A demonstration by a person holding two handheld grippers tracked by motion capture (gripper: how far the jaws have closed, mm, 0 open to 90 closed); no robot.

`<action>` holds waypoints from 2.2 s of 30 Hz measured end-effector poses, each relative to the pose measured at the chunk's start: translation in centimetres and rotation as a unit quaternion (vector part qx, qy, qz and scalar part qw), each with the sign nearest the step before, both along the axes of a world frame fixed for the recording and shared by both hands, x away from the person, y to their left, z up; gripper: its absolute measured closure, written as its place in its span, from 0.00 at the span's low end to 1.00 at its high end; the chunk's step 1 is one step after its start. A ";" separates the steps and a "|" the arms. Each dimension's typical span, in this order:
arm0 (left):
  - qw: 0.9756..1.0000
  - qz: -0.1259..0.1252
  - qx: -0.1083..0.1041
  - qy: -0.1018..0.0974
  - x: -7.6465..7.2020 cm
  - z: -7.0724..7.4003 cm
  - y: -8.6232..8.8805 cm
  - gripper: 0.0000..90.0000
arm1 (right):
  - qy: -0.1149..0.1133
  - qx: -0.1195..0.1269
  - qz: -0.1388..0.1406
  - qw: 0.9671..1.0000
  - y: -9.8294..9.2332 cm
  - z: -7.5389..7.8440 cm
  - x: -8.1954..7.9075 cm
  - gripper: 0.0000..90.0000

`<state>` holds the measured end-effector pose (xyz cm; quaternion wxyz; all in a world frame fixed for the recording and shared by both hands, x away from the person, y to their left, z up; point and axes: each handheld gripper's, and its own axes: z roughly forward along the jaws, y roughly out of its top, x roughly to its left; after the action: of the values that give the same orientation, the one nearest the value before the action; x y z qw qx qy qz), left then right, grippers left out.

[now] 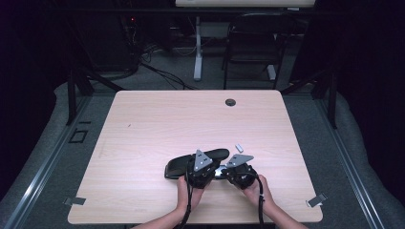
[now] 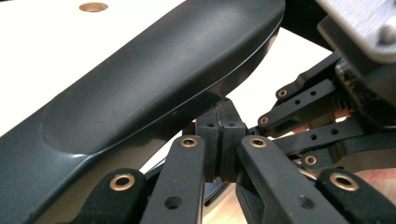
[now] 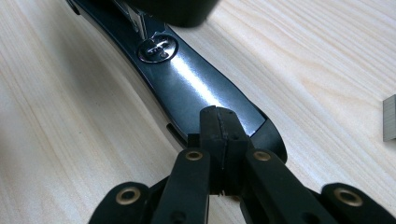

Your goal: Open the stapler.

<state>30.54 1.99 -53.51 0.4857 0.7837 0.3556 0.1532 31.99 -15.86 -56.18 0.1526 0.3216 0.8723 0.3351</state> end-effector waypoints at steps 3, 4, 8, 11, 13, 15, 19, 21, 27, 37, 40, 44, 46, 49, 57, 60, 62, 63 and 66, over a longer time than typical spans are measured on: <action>1.000 0.000 -0.002 -0.002 0.0 0.2 0.1 1.00 | 0.000 0.000 0.000 1.000 0.0 0.0 0.0 1.00; 1.000 -0.001 0.002 -0.002 0.0 0.3 0.1 1.00 | 0.001 0.000 0.002 1.000 0.0 0.0 0.0 1.00; 1.000 0.001 0.001 -0.002 0.0 0.4 0.2 1.00 | 0.001 0.000 0.001 1.000 0.0 0.0 0.0 1.00; 1.000 0.000 -0.003 -0.006 0.0 0.7 0.3 1.00 | 0.002 0.001 0.001 1.000 0.0 0.0 0.0 1.00; 1.000 0.001 -0.005 -0.009 0.0 0.9 0.5 1.00 | 0.003 -0.002 0.003 1.000 -0.1 0.0 0.1 1.00; 1.000 0.001 -0.007 -0.011 0.0 1.1 0.6 1.00 | 0.004 0.001 0.003 1.000 -0.1 0.0 0.1 1.00; 1.000 0.002 -0.013 -0.011 0.0 1.4 0.9 1.00 | 0.005 0.004 0.003 1.000 -0.1 0.0 0.1 1.00; 1.000 0.003 -0.016 -0.010 0.0 1.6 0.9 1.00 | 0.006 0.002 0.004 1.000 -0.1 0.0 0.1 1.00; 1.000 0.005 -0.018 -0.017 -0.1 2.3 1.4 1.00 | 0.004 0.004 0.005 1.000 -0.1 0.0 0.2 1.00; 0.999 0.010 -0.026 -0.021 -0.4 3.1 2.1 1.00 | 0.005 0.001 0.006 1.000 -0.1 0.1 0.1 1.00; 0.999 0.013 -0.029 -0.021 -0.4 3.2 2.2 1.00 | 0.006 0.005 0.004 1.000 -0.1 0.0 0.1 1.00; 0.999 0.012 -0.031 -0.019 -0.4 3.3 2.3 1.00 | 0.012 0.012 0.006 1.000 -0.2 0.0 0.2 1.00; 0.999 0.014 -0.032 -0.021 -0.4 3.4 2.4 1.00 | 0.009 0.007 0.003 1.000 -0.2 0.0 0.2 1.00; 0.999 0.018 -0.035 -0.023 -0.5 3.6 2.7 1.00 | 0.010 0.006 0.002 1.000 -0.1 0.1 0.2 1.00; 0.998 0.029 -0.048 -0.031 -0.6 4.3 3.6 1.00 | 0.009 0.002 0.001 1.000 -0.1 0.1 0.1 1.00; 0.998 0.027 -0.053 -0.026 -0.5 4.4 3.7 1.00 | 0.013 0.009 0.001 1.000 -0.2 0.1 0.2 1.00; 0.998 0.026 -0.054 -0.026 -0.5 4.4 3.7 1.00 | 0.013 0.009 0.000 1.000 -0.2 0.1 0.2 1.00; 0.998 0.026 -0.055 -0.025 -0.5 4.4 3.7 1.00 | 0.013 0.009 0.001 1.000 -0.2 0.1 0.2 1.00; 0.998 0.027 -0.056 -0.026 -0.5 4.4 3.8 1.00 | 0.012 0.009 0.002 1.000 -0.2 0.0 0.2 1.00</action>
<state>30.04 5.80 -49.08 0.5333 0.7414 0.3718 0.1666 32.17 -16.05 -56.13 0.1385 0.3255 0.8718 0.3390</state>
